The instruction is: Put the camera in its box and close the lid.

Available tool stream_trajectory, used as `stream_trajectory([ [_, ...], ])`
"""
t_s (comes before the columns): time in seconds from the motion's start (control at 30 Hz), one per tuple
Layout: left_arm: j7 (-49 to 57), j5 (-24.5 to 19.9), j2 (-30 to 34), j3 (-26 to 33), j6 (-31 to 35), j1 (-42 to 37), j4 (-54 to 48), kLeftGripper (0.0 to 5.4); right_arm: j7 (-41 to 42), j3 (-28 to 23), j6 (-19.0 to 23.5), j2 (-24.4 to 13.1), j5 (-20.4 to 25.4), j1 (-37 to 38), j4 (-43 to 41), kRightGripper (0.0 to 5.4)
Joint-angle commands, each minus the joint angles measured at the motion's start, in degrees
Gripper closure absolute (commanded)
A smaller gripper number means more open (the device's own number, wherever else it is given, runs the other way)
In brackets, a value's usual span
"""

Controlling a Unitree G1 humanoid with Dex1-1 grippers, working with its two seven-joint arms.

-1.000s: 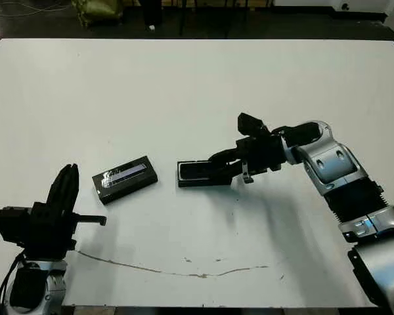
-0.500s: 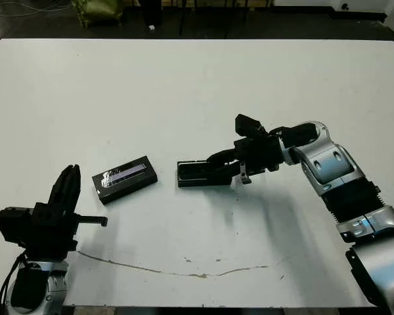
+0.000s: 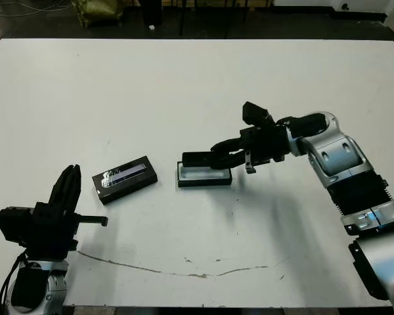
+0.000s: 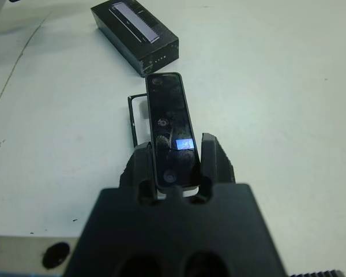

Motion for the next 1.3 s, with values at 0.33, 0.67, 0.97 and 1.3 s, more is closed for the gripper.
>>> stream_trajectory([
  [0.33,0.62,0.41,0.16,-0.2,2.07,0.84,-0.73,5.4,1.57,0.97,0.75,-1.04,-1.05,-1.2,1.16,5.05],
  [0.67,0.5,0.36,0.34,-0.16,2.19,1.03,-0.98,5.4,2.09,2.61,0.85,-0.97,-2.61,-1.2,0.53,5.05],
  [0.97,0.53,0.61,0.2,-0.22,1.56,1.05,-0.54,5.4,2.4,3.03,0.03,-0.84,-2.98,-1.14,1.56,5.05],
  [1.3,0.05,0.04,0.3,-0.13,1.24,0.89,-0.13,5.4,2.15,3.26,0.41,-0.73,-3.71,-0.95,1.44,5.05],
])
